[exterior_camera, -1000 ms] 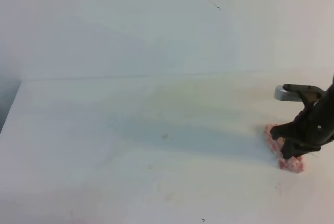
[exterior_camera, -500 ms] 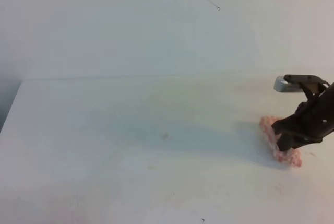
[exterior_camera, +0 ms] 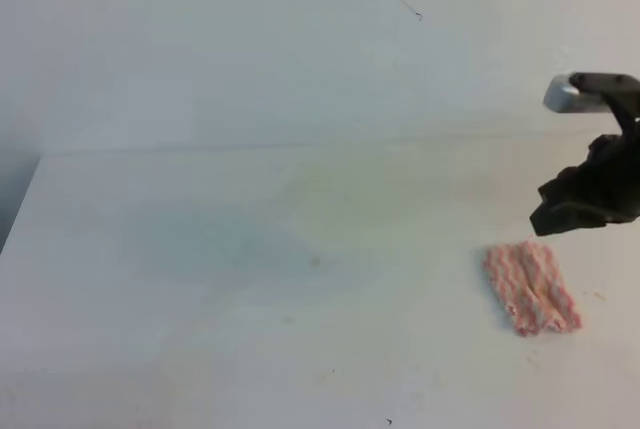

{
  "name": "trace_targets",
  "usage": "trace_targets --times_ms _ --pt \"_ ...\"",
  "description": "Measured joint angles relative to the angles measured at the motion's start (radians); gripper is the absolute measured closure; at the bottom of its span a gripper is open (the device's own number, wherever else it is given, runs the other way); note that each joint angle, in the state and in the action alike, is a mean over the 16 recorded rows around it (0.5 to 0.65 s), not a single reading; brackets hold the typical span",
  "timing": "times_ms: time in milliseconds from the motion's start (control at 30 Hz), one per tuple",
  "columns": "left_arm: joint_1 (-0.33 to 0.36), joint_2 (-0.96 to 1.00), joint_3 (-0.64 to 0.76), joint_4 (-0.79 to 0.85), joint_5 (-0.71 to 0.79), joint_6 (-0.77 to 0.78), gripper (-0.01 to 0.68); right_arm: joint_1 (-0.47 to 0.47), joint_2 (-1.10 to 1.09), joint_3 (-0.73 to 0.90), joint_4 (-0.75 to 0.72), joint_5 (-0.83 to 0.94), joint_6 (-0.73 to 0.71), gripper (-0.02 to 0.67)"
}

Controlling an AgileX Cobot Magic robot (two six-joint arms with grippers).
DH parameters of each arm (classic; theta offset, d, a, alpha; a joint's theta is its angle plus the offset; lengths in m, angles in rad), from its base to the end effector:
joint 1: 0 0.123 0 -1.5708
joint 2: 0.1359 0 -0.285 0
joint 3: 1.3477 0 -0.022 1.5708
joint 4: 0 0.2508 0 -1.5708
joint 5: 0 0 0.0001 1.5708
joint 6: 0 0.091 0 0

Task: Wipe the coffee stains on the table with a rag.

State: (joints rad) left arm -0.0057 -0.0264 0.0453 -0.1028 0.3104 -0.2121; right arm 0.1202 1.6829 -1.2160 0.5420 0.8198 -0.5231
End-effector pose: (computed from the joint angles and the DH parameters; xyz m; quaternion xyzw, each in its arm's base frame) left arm 0.0537 -0.0032 0.1714 -0.1097 0.7791 -0.1092 0.6075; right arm 0.3409 0.0758 0.2508 -0.1633 0.9437 0.1859 0.2195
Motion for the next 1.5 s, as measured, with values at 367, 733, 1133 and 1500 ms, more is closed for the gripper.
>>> trace_targets --times_ms 367,733,1133,1500 --pt "0.000 0.000 0.000 0.000 0.000 0.000 0.674 -0.001 -0.241 0.000 -0.005 0.008 0.006 0.649" --pt "0.000 0.000 0.000 0.000 0.000 0.000 0.674 -0.002 -0.270 0.000 0.002 0.013 0.005 0.649" --pt "0.000 0.000 0.000 0.000 0.000 0.000 0.674 -0.002 -0.388 0.000 0.005 0.015 0.005 0.651" --pt "0.000 0.000 0.000 0.000 0.000 0.000 0.674 -0.006 -0.675 0.001 -0.094 -0.010 -0.011 0.652"
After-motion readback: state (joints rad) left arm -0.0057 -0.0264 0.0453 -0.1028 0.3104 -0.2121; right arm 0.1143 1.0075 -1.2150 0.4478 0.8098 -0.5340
